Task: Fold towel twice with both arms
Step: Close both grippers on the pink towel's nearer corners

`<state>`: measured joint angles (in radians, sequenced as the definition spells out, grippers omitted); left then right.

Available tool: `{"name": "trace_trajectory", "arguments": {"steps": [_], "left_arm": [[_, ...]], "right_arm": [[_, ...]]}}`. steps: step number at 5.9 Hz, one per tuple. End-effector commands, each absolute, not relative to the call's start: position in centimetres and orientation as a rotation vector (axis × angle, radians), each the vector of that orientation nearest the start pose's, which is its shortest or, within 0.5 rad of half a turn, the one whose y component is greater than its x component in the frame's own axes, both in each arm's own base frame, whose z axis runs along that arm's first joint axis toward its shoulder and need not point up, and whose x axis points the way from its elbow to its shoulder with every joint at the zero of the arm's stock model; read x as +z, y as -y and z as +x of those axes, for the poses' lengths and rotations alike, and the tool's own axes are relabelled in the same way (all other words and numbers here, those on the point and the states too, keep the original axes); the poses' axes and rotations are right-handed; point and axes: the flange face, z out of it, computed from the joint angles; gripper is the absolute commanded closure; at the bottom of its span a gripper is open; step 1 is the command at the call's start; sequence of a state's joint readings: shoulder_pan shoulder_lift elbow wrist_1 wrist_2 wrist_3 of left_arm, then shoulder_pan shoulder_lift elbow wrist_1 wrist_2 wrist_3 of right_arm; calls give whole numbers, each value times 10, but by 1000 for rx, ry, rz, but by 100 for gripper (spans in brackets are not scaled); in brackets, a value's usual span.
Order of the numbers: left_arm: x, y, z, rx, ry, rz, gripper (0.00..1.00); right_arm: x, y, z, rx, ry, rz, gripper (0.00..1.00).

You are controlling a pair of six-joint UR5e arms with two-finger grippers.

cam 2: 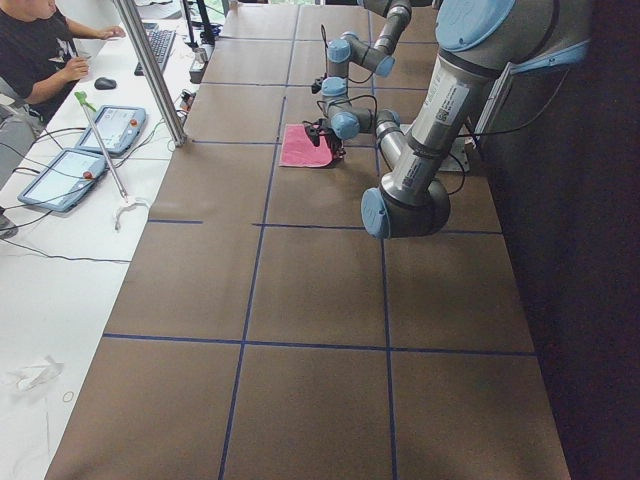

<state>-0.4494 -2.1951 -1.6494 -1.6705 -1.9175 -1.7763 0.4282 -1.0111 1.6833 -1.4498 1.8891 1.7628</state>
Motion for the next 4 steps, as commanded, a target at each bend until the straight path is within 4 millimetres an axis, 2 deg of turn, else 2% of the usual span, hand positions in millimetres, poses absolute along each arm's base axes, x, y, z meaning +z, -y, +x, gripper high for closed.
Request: {"name": "trace_trajectory", "arguments": {"steps": [1,2,4], "left_arm": [[247,386,573,-475,-837,-232,95],[247,387,573,-475,-837,-231,95],[247,387,573,-475,-837,-231,95]], "right_arm": [[275,372,-567,464,822,-211,58],[275,371,-567,462,821,-212,67],[275,370,-567,459,822,-214,93]]}}
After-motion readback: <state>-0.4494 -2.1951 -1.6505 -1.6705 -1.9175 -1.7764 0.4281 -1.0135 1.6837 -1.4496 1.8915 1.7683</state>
